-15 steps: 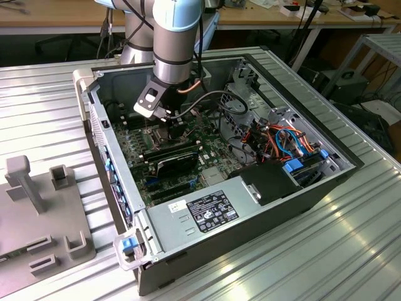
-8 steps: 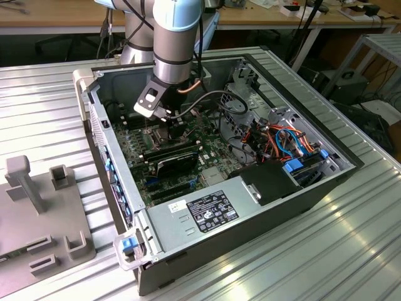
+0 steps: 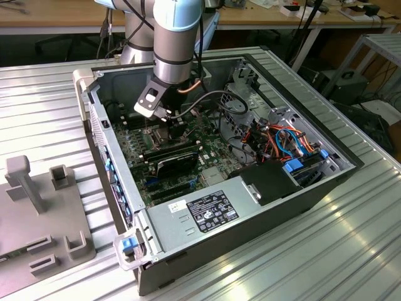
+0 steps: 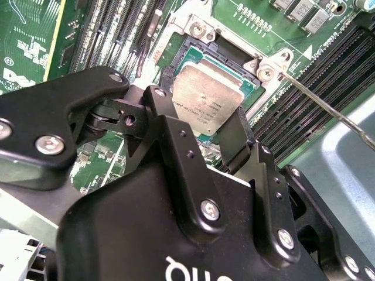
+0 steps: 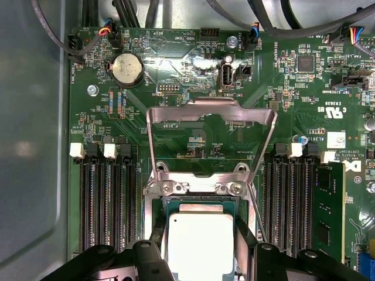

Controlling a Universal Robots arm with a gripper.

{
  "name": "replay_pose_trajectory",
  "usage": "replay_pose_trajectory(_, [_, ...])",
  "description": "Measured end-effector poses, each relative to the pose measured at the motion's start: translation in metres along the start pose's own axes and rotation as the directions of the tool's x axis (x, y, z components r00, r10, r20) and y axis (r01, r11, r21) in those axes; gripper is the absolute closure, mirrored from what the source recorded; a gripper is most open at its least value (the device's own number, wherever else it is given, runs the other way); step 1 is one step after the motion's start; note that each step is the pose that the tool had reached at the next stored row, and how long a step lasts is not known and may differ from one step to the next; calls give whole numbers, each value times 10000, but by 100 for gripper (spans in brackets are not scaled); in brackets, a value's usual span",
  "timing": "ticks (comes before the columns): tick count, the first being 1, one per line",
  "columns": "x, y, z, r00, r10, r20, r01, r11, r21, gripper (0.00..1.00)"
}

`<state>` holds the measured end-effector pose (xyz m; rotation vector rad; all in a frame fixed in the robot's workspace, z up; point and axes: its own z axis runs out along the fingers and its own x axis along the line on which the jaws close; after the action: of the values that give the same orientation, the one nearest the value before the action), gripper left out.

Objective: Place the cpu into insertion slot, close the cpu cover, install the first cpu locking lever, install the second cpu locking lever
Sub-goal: 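Place the cpu into insertion slot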

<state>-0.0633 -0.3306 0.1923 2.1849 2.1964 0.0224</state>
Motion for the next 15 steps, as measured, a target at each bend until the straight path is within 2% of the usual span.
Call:
replay_pose_trajectory(7, [-2, 0, -1, 10000, -2, 6, 2, 10000, 0, 45])
replay_pose_trajectory(8, [-1, 0, 0, 10000, -2, -2, 2, 10000, 0, 39])
replay_pose_trajectory(11, [3, 3, 4, 10000, 1, -8, -1, 10000, -6, 39])
replay_pose_trajectory(15, [14, 8, 4, 9996, 294, 4, -294, 9996, 0, 39])
